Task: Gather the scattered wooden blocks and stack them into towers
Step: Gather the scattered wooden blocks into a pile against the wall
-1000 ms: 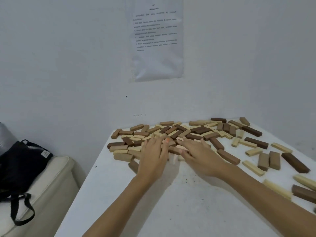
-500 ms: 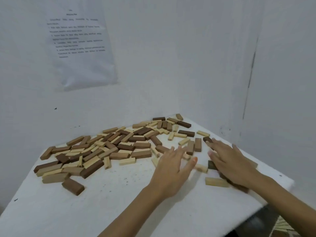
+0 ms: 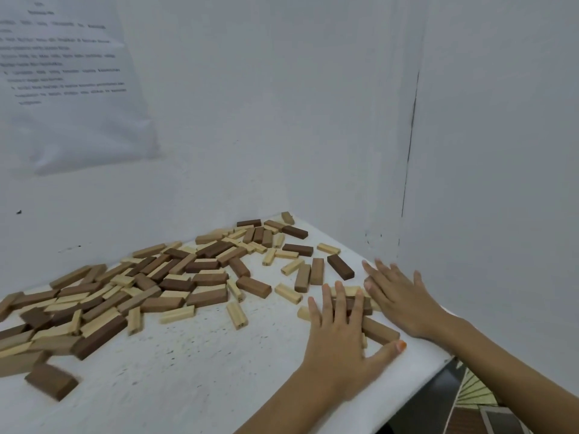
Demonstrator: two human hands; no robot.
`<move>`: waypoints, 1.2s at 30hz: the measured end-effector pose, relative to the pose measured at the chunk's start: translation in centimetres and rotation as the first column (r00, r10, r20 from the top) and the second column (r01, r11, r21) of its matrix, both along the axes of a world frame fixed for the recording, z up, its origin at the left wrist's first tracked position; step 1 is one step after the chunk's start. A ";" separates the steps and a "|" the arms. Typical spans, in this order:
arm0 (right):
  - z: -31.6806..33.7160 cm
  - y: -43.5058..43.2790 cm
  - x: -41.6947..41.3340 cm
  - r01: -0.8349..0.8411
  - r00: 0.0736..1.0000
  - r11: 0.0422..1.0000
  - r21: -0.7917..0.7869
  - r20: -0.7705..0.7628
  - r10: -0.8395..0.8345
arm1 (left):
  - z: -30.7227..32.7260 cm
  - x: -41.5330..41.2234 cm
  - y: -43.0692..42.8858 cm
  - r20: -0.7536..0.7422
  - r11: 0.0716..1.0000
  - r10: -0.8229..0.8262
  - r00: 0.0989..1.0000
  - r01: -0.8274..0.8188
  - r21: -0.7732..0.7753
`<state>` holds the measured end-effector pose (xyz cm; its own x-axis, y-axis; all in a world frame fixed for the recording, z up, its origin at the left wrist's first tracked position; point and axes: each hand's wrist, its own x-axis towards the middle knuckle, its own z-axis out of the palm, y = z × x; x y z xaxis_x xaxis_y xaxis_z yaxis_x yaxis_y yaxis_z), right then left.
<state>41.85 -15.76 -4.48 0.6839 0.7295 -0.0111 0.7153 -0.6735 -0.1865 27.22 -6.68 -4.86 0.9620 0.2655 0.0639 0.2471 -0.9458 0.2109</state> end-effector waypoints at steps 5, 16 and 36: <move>0.0 2.5 1.4 -0.086 0.996 0.995 0.051 -0.025 0.087 | 0.1 0.3 1.4 0.023 0.998 0.062 0.998 -0.062 0.008; 0.0 9.2 4.0 -0.238 0.969 0.969 0.071 -0.042 0.242 | 0.5 -0.2 6.8 0.094 0.993 0.094 0.991 -0.100 0.061; -1.2 15.8 3.9 -0.275 0.957 0.936 0.219 -0.027 0.287 | 0.3 -0.7 11.7 0.104 0.967 0.254 0.962 -0.255 -0.002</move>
